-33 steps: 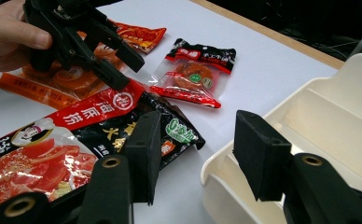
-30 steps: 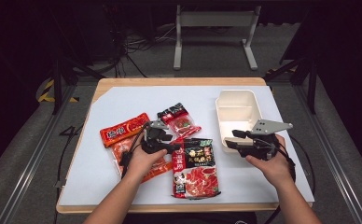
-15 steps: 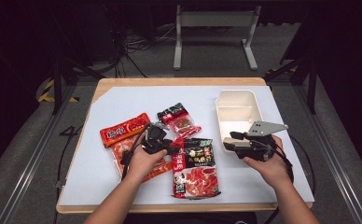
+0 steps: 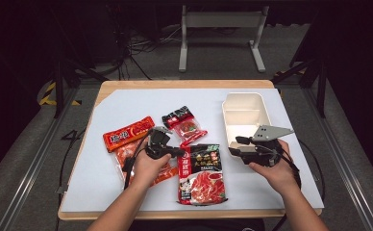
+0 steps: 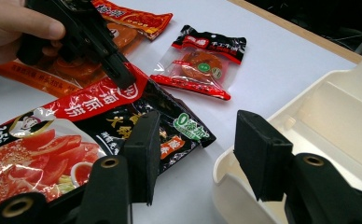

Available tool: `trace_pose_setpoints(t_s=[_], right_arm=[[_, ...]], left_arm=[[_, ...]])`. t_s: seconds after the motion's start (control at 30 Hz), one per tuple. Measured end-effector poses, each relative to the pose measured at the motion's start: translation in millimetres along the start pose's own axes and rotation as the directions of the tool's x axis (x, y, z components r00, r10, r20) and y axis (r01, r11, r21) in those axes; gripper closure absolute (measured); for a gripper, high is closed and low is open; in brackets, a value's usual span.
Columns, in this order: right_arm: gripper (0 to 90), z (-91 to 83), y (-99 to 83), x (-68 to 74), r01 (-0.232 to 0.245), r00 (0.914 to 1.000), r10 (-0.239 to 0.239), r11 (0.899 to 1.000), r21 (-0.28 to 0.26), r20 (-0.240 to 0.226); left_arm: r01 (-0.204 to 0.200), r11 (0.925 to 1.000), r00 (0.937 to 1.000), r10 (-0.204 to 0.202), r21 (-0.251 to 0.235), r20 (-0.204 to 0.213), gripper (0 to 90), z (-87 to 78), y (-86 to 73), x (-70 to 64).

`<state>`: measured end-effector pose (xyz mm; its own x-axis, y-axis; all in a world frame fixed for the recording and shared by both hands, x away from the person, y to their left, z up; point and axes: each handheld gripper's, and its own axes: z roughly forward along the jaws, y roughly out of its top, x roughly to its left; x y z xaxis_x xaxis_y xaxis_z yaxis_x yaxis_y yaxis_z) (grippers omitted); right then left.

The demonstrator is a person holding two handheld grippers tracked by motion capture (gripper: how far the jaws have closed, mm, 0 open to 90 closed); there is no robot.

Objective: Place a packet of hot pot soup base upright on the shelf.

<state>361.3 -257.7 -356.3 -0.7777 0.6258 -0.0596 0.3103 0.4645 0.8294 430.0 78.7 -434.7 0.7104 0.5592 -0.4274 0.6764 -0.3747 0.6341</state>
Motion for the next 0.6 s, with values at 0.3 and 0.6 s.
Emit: trace_pose_setpoints(t_s=[0.3,0.6], right_arm=[[52.4,-20.1,7.5,-2.6,-0.01,0.9996,0.011,0.999,-0.051,0.025],[52.4,-45.3,16.2,-2.5,-0.01,0.9993,0.014,0.993,-0.116,0.035]], left_arm=[[-0.044,0.9884,0.9969,0.053,-0.146,0.059,85.3,-31.7,5.7,-31.6],[-0.076,0.9736,0.9909,0.098,-0.215,0.093,86.0,-49.4,6.2,-51.6]])
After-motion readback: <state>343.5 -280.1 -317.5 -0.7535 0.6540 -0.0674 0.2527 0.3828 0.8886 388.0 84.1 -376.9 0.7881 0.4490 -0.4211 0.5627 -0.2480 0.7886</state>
